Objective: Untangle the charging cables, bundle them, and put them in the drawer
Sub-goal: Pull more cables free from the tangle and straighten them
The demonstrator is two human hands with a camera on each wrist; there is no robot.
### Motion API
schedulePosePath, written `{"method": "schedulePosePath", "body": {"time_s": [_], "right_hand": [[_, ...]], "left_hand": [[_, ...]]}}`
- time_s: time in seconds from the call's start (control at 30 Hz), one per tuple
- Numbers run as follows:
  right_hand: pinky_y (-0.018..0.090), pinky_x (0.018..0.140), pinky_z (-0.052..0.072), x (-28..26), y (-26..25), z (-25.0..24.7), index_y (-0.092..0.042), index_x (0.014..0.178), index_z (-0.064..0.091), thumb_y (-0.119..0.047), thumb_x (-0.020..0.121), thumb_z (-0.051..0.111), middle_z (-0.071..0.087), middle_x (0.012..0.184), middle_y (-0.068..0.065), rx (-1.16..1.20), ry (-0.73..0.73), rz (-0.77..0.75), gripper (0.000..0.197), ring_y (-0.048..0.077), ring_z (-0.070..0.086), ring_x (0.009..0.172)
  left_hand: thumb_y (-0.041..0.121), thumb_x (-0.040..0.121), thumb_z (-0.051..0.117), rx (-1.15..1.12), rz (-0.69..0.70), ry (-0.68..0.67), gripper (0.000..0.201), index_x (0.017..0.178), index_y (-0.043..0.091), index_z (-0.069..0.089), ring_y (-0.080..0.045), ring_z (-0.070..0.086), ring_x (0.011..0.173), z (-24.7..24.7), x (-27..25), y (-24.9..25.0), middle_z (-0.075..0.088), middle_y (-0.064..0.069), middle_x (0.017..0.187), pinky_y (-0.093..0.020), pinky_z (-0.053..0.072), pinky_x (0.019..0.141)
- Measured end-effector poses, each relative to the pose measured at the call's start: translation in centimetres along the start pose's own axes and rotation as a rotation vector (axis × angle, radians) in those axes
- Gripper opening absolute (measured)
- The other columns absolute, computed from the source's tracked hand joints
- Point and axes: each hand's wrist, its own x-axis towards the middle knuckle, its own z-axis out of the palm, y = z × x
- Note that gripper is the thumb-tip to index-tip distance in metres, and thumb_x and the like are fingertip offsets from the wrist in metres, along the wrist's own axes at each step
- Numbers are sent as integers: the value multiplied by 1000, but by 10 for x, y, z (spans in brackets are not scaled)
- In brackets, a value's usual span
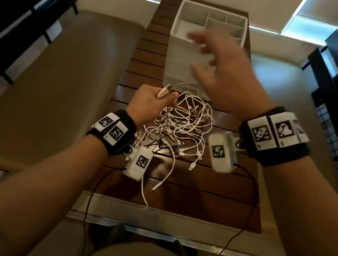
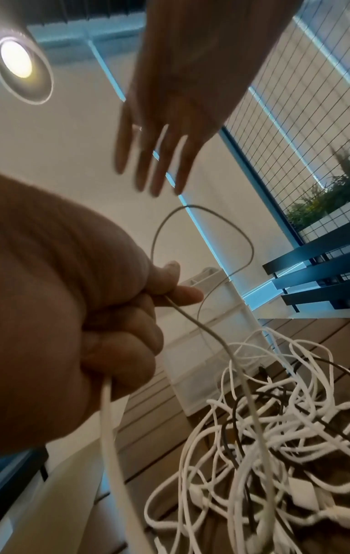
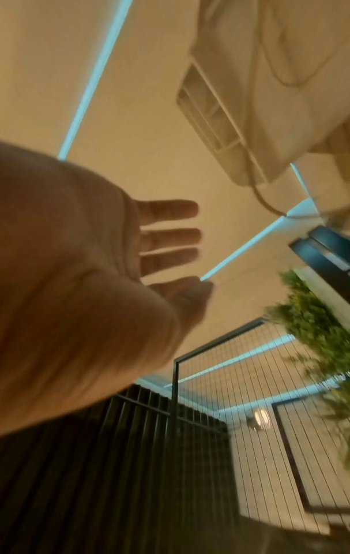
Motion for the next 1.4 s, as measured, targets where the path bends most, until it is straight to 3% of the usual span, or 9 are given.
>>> {"method": "schedulePosePath", "body": {"time_s": [0.13, 0.3, 0.5, 0.8, 1.0, 1.1, 1.2, 1.27, 1.4], "right_hand": [[31, 87, 46, -11, 7, 54, -20, 131, 61, -38, 103, 61, 67, 119, 4, -109, -356, 62, 33, 20, 62, 110], [34, 67, 46, -26, 29, 72, -12, 100, 70, -27, 105, 58, 63, 80, -4, 21, -95, 167, 20, 17, 61, 74], [6, 56, 38, -25, 49, 56, -13, 95, 67, -25, 110, 50, 67, 85, -12, 233, 287, 392, 26, -13, 55, 62], [18, 50, 35, -40, 60, 68, -16, 87, 66, -29, 109, 51, 69, 78, -8, 245, 305, 465, 30, 1, 52, 54], [40, 81, 52, -42, 60, 68, -14, 101, 66, -24, 104, 53, 67, 101, 6, 40, 148, 505, 16, 26, 63, 93], [47, 108, 43, -45, 43, 68, -21, 134, 60, -19, 93, 59, 55, 133, 9, -116, 17, 293, 41, 29, 50, 125], [53, 119, 32, -41, 24, 75, -23, 130, 62, -29, 95, 61, 62, 131, 2, -210, -159, 87, 35, 24, 52, 127], [48, 97, 50, -38, 19, 80, -20, 111, 65, -26, 100, 59, 67, 102, -2, -95, -164, 47, 14, 19, 61, 97], [36, 61, 44, -40, 29, 79, -17, 98, 62, -23, 104, 56, 61, 76, -6, 81, 66, 199, 11, 16, 56, 67]], "left_hand": [[12, 96, 65, 29, 90, -60, 31, 70, 27, 73, -10, 51, 62, 1, -2, 7, 66, 2, 67, -31, 40, 63], [31, 103, 65, -30, 92, -117, 29, 88, 8, 76, -1, 47, 58, -8, -16, -2, 59, 10, 64, -19, 38, 59], [32, 106, 60, -24, 59, -135, 40, 89, -2, 72, 0, 41, 47, -23, -25, -7, 48, 17, 50, -9, 33, 50], [27, 106, 59, -42, 31, -114, 34, 80, 6, 70, 3, 45, 47, -28, -24, -4, 53, 20, 50, -11, 36, 51], [39, 102, 63, -24, 29, -90, 41, 78, 7, 71, -10, 39, 55, -30, -17, -3, 46, 6, 59, -21, 35, 53], [33, 104, 62, 3, 81, -131, 38, 78, 8, 70, -2, 38, 49, -27, -16, 5, 45, 13, 53, -14, 33, 51], [28, 105, 60, -26, 102, -150, 38, 87, -5, 68, 0, 38, 46, -21, -12, 10, 47, 16, 50, -13, 32, 49], [27, 106, 60, -66, 110, -140, 37, 91, -6, 70, 1, 42, 50, -20, -11, 12, 52, 15, 55, -15, 34, 51], [32, 103, 63, -123, 77, -65, 40, 84, -1, 70, -3, 39, 50, -24, -14, 5, 50, -2, 60, -16, 33, 50]]}}
